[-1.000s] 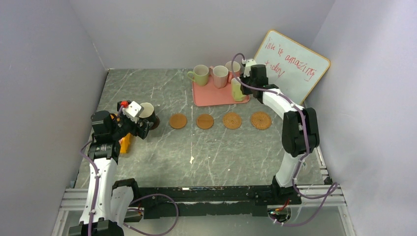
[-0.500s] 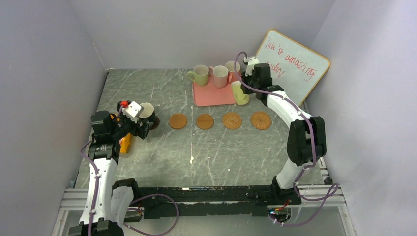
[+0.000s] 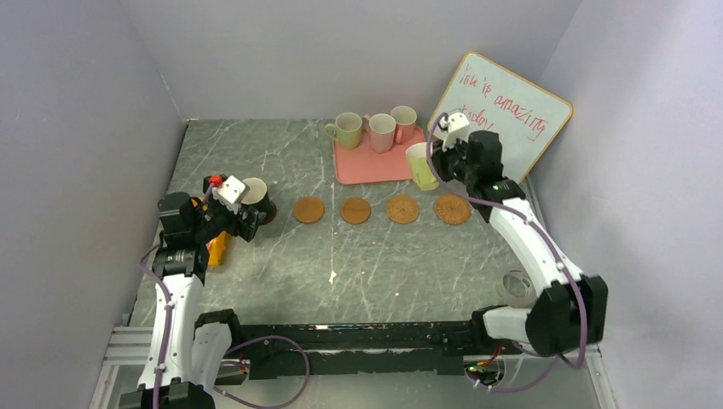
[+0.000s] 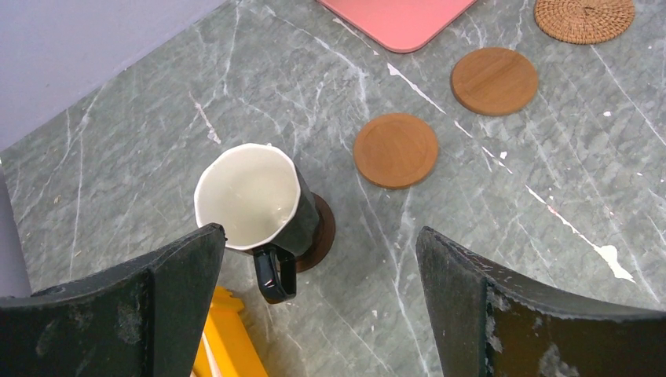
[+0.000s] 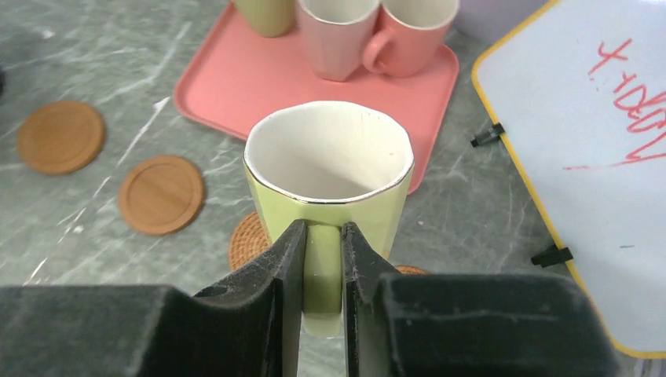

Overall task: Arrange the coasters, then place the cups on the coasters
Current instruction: Pick up the cup from the tray, then place the cup on the coaster, then pick up the cup from the tray.

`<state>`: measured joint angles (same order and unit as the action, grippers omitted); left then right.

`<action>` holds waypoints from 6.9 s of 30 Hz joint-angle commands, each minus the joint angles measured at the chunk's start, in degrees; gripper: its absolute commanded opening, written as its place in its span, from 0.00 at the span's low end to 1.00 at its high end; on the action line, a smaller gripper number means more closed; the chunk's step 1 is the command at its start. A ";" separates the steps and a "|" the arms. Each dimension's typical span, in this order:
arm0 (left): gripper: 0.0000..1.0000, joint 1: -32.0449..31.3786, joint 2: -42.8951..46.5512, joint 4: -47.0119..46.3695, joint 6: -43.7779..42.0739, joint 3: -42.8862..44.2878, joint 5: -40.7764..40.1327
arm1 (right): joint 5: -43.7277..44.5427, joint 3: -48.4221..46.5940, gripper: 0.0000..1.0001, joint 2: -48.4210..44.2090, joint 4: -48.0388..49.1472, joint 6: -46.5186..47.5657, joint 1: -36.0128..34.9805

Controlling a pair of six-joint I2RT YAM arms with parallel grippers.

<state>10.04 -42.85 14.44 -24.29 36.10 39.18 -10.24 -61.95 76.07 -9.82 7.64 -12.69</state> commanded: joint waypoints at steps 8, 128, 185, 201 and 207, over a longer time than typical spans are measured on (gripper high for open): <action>0.96 0.33 1.09 -1.01 -0.79 -0.15 1.71 | -32.85 15.80 0.00 -16.81 12.53 7.08 -0.05; 0.96 0.33 -0.02 2.46 -4.37 0.47 7.93 | -32.95 18.47 0.57 -5.63 -14.58 43.75 -4.52; 0.96 0.33 0.39 3.41 -3.44 1.71 5.86 | -26.82 11.72 0.00 -6.39 -1.30 24.72 -17.63; 0.96 0.59 2.70 7.53 -4.14 -0.04 -11.58 | -13.04 -9.09 0.00 8.92 4.93 13.19 -24.58; 0.96 0.81 7.58 7.54 -1.47 -0.61 -14.17 | -6.45 -18.53 0.00 17.29 4.82 10.54 -27.39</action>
<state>10.44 -38.94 22.52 -27.59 34.83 27.51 -21.43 -71.81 90.41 -12.82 21.56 -38.41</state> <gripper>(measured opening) 0.966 0.201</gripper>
